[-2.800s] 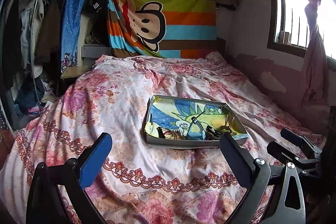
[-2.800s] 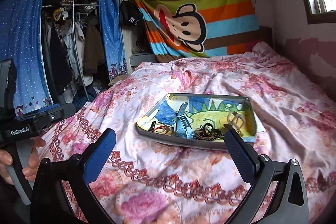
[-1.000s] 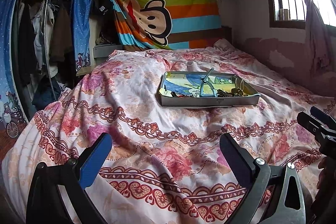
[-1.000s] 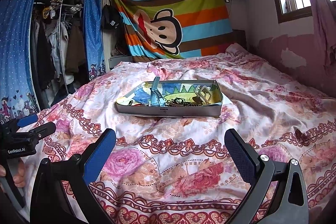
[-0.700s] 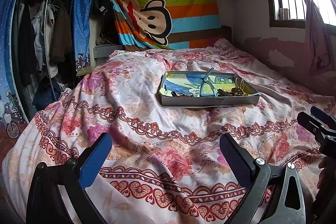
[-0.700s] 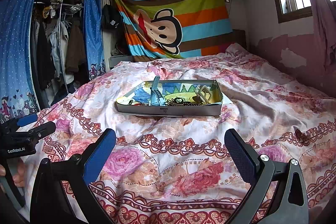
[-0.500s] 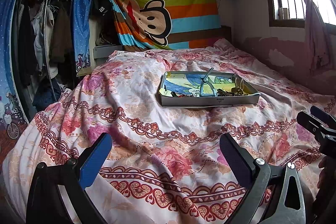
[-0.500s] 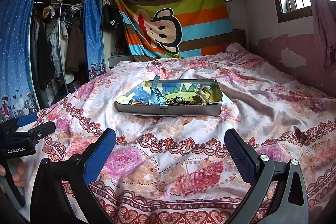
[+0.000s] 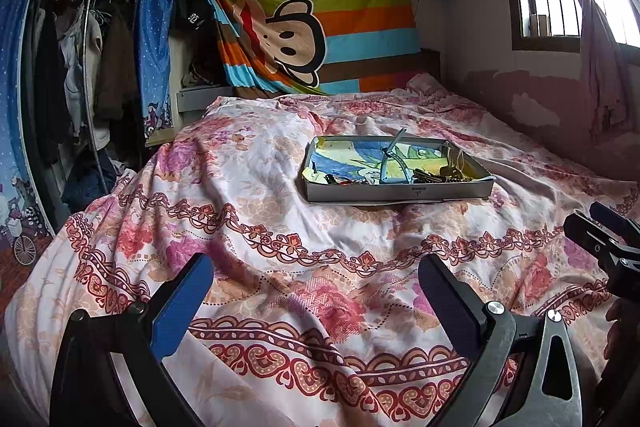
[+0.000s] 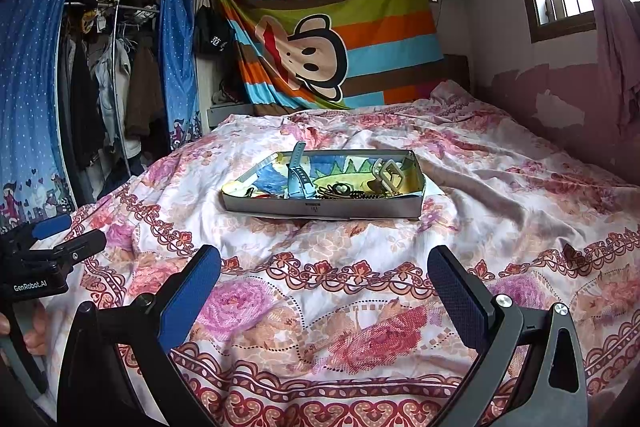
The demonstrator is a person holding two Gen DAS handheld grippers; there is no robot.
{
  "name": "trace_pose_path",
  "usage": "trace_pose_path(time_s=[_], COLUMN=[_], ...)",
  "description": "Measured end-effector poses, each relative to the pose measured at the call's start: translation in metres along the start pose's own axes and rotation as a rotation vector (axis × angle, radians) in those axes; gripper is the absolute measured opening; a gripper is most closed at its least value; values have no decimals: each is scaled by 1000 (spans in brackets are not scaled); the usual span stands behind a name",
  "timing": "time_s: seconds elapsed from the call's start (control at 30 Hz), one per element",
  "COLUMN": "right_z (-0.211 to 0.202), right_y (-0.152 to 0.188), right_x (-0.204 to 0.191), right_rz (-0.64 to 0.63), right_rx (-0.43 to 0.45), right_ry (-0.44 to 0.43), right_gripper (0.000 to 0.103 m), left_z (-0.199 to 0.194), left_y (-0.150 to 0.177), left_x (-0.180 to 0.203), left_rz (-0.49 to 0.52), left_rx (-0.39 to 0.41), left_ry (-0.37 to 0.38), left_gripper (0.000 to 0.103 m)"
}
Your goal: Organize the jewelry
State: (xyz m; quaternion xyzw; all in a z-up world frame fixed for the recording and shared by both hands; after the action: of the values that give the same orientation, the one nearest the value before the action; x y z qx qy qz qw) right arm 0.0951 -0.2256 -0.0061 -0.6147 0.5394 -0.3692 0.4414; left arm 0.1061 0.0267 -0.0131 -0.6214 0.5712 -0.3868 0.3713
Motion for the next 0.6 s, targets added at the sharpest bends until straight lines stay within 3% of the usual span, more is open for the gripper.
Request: trace_pose_path(time_s=[0.6], right_z=[0], right_y=[0], right_x=[0], right_rz=[0], right_rx=[-1], right_ry=[0], right_gripper=[102], left_z=[-1], left_y=[0], left_x=[1], left_rz=[4], left_rx=[-1], left_ry=[1], left_gripper=[103])
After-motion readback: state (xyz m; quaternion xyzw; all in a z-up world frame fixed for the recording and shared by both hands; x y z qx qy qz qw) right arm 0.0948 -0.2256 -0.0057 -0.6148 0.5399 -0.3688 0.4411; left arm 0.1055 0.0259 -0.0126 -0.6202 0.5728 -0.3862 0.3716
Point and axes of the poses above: each gripper's, at about its wrist camera, not at the fingertips, and z roughly the way its jaws point, x to its right, y to its underside, the point moved 7 cm from there along z, roughly the way its jaws point, and after that the axes turned 3 degrees about -z, right-handed, at the moved point
